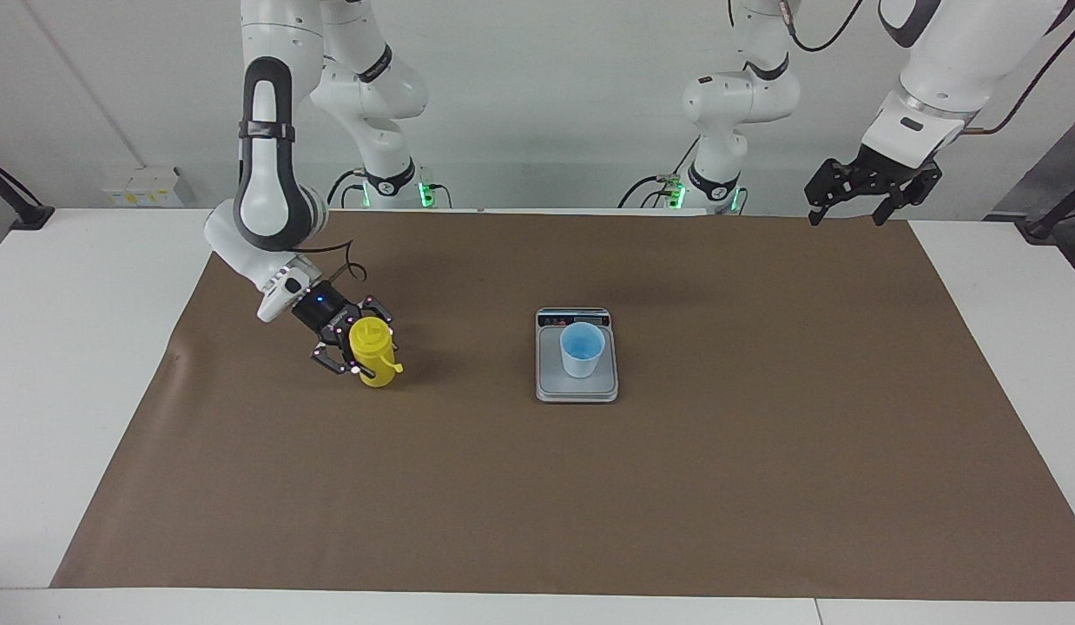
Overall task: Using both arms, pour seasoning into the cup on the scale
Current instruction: 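Lift the yellow bottle with the right gripper over the cup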
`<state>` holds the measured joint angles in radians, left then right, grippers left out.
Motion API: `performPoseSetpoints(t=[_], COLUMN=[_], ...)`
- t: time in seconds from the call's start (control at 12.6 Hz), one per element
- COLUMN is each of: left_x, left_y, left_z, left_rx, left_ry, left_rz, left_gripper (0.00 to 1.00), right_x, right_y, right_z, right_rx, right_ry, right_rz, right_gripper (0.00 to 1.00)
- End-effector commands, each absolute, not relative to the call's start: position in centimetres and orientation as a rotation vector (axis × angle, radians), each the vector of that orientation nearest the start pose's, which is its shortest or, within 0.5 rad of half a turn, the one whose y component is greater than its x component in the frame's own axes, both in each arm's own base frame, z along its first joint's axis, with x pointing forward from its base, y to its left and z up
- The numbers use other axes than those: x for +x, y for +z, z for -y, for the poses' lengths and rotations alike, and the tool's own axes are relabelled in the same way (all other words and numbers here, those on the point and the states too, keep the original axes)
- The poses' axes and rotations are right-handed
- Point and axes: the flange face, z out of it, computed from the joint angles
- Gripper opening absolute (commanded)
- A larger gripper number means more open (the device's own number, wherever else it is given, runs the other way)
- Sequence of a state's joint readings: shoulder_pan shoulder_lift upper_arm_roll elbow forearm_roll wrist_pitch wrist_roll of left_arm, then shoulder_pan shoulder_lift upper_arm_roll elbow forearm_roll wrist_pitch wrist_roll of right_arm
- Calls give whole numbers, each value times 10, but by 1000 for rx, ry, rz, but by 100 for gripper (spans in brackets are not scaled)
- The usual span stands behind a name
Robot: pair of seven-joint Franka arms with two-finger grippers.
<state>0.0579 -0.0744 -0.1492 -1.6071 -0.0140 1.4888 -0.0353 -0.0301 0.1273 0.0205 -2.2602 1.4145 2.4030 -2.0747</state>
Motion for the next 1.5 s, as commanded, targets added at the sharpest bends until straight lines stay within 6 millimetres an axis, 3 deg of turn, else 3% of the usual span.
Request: performPoseSetpoints(t=[0.0,0.55,0.79,0.95,1.03,1.11,1.19,1.35,1.43], left_x=[516,516,514,513,511,512,511,509,509], left_y=[643,642,642,642,640,642,641,636,637], left_z=[50,50,47,58,62,61,62,62,57], left_rx=[-3153,-3152,-3152,-3150,-3146,-3148,-3148,-3151,-3152], left_ry=[88,99,95,104,114,93,95,109,106], left_rz=[-84,-84,-77,-111,-122,-113,-115,-115,-108], left_gripper=[100,100,100,100,100,100,100,100,100], right_x=[567,619,624,624,614,609,610,601,601], right_y=[344,407,428,439,439,437,437,441,444], right_z=[-51,-162,-200,-217,-242,-255,-258,-284,-284], right_rx=[-2278,-2533,-2632,-2695,-2710,-2744,-2761,-2742,-2744], right_ry=[-1049,-730,-585,-515,-497,-485,-482,-476,-482], right_rz=[1123,1313,1405,1470,1526,1537,1616,1794,1805], right_gripper=[0,0,0,0,0,0,0,0,0])
